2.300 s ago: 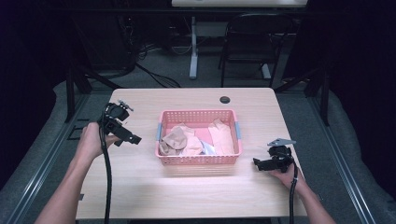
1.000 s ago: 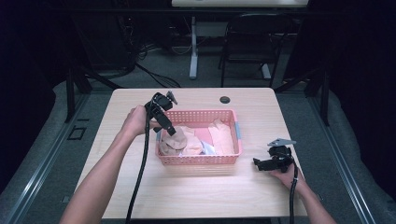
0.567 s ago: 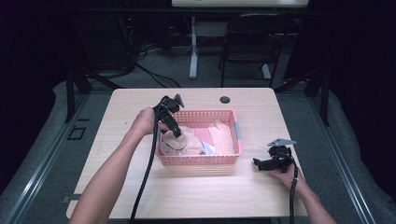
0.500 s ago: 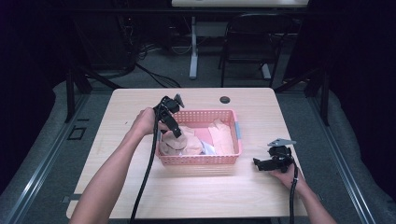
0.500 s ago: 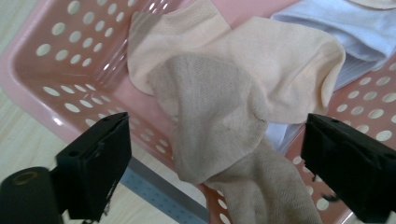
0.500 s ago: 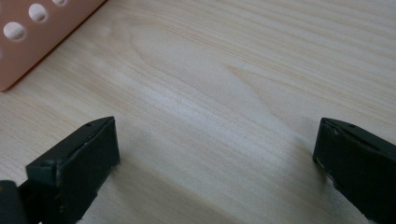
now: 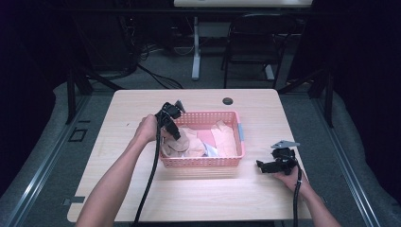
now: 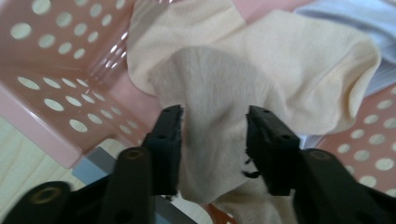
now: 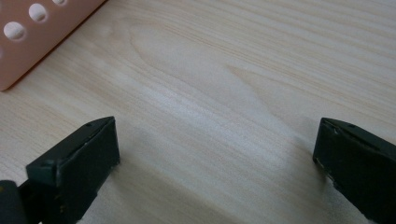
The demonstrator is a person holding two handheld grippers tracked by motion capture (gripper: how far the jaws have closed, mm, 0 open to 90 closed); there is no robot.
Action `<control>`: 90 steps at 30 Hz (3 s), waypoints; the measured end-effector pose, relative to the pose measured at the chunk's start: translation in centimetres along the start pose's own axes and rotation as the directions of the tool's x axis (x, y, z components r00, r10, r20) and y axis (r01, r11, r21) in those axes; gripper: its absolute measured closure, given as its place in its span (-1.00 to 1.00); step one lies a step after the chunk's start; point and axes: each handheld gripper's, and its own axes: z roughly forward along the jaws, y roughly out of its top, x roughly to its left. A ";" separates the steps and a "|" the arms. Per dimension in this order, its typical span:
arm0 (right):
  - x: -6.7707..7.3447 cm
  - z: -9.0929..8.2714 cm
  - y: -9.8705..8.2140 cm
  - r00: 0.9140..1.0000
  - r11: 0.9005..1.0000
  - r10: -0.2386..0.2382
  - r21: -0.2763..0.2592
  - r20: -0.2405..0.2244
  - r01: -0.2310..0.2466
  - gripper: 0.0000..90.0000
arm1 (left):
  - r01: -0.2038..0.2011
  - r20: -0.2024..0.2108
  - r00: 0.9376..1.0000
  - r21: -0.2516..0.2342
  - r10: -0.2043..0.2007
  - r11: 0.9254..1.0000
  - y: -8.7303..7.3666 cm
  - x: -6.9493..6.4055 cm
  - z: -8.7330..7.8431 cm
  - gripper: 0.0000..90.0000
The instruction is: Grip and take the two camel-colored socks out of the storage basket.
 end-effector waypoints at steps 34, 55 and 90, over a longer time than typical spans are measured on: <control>0.0 0.0 0.0 1.000 1.000 0.001 -0.001 0.000 -0.001 -1.00 | -0.105 -0.047 0.994 -0.050 0.103 0.993 1.4 -1.8 -5.3 0.91; 0.0 0.0 0.0 1.000 1.000 -0.002 0.001 0.002 0.002 -1.00 | -0.154 -0.072 0.986 -0.045 0.151 0.987 2.5 -2.6 -9.7 0.91; 0.0 0.0 0.0 1.000 1.000 -0.003 0.002 -0.001 0.003 -1.00 | -0.003 -0.140 0.990 -0.099 -0.011 0.995 -4.8 2.9 -15.3 0.90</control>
